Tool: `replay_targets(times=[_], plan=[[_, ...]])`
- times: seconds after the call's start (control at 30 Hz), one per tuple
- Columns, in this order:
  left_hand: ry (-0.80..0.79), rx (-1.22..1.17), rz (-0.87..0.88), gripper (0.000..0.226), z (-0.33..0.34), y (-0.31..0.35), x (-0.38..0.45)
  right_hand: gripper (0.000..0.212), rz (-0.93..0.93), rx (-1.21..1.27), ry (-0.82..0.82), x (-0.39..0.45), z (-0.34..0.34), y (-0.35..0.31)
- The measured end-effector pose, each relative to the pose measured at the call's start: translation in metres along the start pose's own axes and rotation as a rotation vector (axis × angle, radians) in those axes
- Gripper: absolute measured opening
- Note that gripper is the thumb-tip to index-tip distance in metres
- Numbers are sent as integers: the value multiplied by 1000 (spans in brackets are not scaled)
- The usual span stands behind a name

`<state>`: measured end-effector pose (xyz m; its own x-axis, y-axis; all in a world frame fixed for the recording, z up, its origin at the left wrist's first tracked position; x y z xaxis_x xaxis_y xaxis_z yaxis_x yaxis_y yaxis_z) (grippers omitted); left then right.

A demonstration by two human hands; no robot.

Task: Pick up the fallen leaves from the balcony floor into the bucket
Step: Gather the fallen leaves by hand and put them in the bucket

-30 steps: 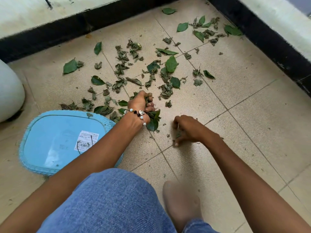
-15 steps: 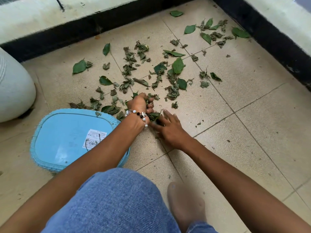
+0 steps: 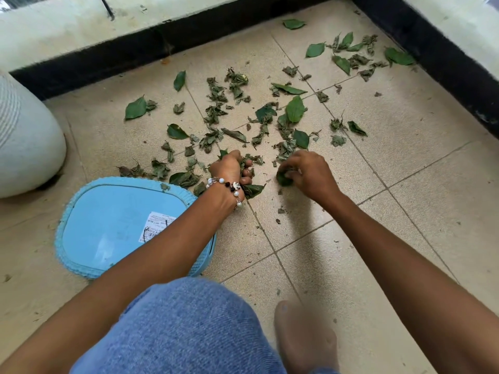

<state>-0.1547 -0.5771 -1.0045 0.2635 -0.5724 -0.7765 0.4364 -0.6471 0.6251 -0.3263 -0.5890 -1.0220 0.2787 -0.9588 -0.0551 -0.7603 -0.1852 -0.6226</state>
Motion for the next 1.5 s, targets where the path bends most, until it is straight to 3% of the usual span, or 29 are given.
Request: replay_targets(times=[0.1, 0.23, 0.3, 0.5, 0.7, 0.9, 1.0, 1.1, 1.23, 1.37, 1.5], plan=[[7, 26, 2, 16, 1, -1, 3, 42, 66, -57, 1, 18, 1, 0], [17, 48, 3, 17, 4, -2, 9, 73, 89, -231, -247, 32, 14, 4], [22, 55, 5, 16, 3, -2, 12, 70, 64, -285, -315, 28, 23, 8], [-16, 45, -17, 6, 4, -6, 18, 49, -10, -287, -241, 1, 32, 7], [-48, 55, -23, 14, 12, -11, 15, 65, 26, -310, -382, -29, 34, 1], [-49, 43, -10, 6, 15, -9, 9, 30, -259, -294, -102, -46, 45, 9], [-67, 47, 9, 11, 14, -10, 9, 21, -343, -306, -82, -48, 44, 13], [-102, 39, 21, 9, 12, -7, 7, 19, -200, -6, -25, -43, 31, 13], [-136, 31, 24, 20, 14, -5, 4, 18, 385, 874, 85, -39, 10, 12], [-153, -78, -21, 19, 22, -6, -2, 19, 563, 1696, 199, -39, 2, -8], [-170, -254, -113, 23, 42, -5, -22, 15, 625, 2103, 295, -37, -1, -37]])
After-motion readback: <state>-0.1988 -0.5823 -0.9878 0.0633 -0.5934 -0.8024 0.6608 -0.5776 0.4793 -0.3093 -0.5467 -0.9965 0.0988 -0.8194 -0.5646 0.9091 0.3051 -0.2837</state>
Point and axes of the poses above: each hand's wrist, its own x-axis towards the middle knuckle, its own z-axis out of the palm, y = z × x, the point moved 1 cm from there along x, towards the middle knuckle, and after that the axes turned 10 degrees about x, right-handed, at the moved point
